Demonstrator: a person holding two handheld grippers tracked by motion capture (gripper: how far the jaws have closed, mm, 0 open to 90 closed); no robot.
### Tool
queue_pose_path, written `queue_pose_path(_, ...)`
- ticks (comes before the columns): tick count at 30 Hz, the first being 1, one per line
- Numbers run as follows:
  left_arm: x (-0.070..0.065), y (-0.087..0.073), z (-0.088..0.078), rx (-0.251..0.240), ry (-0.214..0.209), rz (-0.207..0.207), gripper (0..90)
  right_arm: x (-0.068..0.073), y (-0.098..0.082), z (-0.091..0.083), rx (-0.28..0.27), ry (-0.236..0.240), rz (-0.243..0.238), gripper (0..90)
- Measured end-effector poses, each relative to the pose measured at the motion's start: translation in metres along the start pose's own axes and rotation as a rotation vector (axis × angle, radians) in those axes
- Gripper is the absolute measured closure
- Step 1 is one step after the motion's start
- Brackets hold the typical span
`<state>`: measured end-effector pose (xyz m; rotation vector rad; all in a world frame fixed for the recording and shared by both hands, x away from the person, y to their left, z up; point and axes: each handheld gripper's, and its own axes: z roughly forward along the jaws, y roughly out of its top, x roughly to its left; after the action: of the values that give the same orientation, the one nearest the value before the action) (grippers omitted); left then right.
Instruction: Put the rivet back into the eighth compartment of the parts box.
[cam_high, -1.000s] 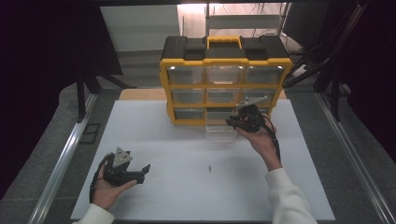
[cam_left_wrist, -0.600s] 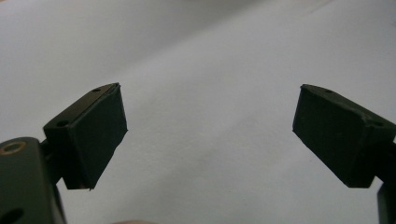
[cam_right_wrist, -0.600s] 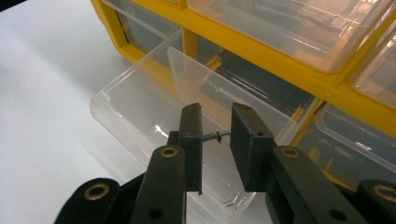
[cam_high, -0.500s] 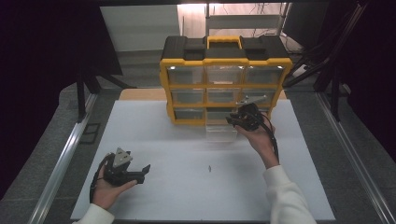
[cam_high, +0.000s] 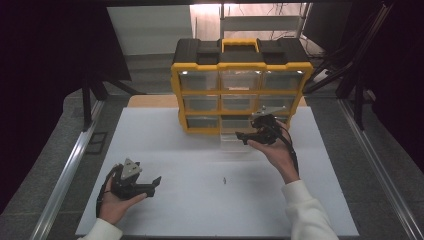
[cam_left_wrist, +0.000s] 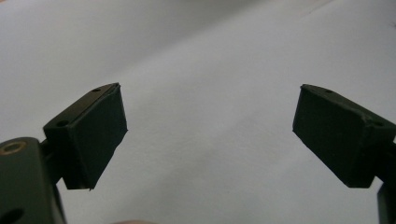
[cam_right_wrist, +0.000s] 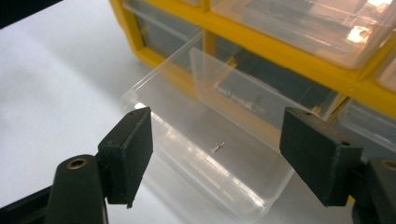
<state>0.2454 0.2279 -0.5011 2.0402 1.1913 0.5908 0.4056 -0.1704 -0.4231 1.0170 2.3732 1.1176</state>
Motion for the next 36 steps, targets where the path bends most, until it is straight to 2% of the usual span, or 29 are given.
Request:
queue_pose_path(10, 0.000, 0.000, 0.000, -0.003, -0.002, 0.001, 10.3, 0.014, -0.008, -0.015, 0.001, 0.013, -0.027, 24.9)
queue_pose_path(18, 0.000, 0.001, 0.000, -0.002, 0.000, 0.007, 10.3, 0.028, -0.019, -0.024, 0.015, 0.041, -0.044, 25.5)
queue_pose_path(24, -0.001, 0.002, -0.001, -0.006, -0.001, 0.009, 10.3, 0.039, -0.029, -0.025, 0.037, 0.054, -0.067, 25.7)
queue_pose_path(36, -0.002, 0.002, -0.001, -0.007, -0.002, 0.011, 10.3, 0.047, -0.035, -0.028, 0.037, 0.076, -0.072, 27.0)
